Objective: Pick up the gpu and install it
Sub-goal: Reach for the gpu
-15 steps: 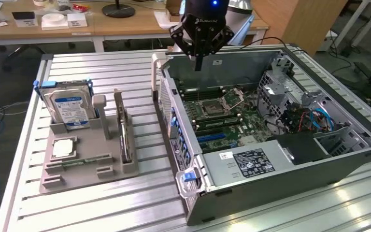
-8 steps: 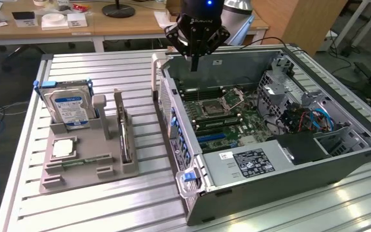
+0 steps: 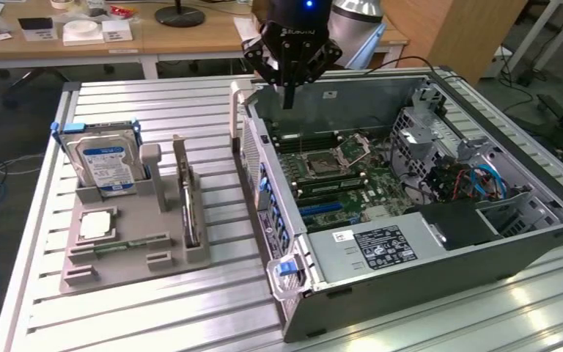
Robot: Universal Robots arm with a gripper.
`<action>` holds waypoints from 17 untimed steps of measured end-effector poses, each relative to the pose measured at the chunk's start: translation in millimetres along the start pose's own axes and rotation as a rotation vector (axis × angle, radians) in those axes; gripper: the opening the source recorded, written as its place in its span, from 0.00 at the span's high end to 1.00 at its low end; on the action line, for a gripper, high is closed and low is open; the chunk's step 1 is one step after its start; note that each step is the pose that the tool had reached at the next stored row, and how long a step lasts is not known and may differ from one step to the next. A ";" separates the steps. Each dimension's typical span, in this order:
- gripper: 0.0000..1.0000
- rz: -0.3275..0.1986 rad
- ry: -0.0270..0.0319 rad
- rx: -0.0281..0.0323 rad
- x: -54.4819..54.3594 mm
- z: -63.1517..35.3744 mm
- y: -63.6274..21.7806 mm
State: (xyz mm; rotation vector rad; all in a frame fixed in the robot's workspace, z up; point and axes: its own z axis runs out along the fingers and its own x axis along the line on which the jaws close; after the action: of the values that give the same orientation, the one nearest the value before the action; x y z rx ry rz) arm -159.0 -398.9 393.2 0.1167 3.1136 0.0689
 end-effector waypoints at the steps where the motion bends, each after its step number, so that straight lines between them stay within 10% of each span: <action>1: 0.89 0.000 0.0001 0.0000 1.3 -0.1 -0.1; 17: 0.89 0.000 0.0000 0.0000 20.3 -0.5 -1.5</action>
State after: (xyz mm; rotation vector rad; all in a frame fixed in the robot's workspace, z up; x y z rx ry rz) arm -179.3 -398.8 393.2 0.1166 3.1136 0.0689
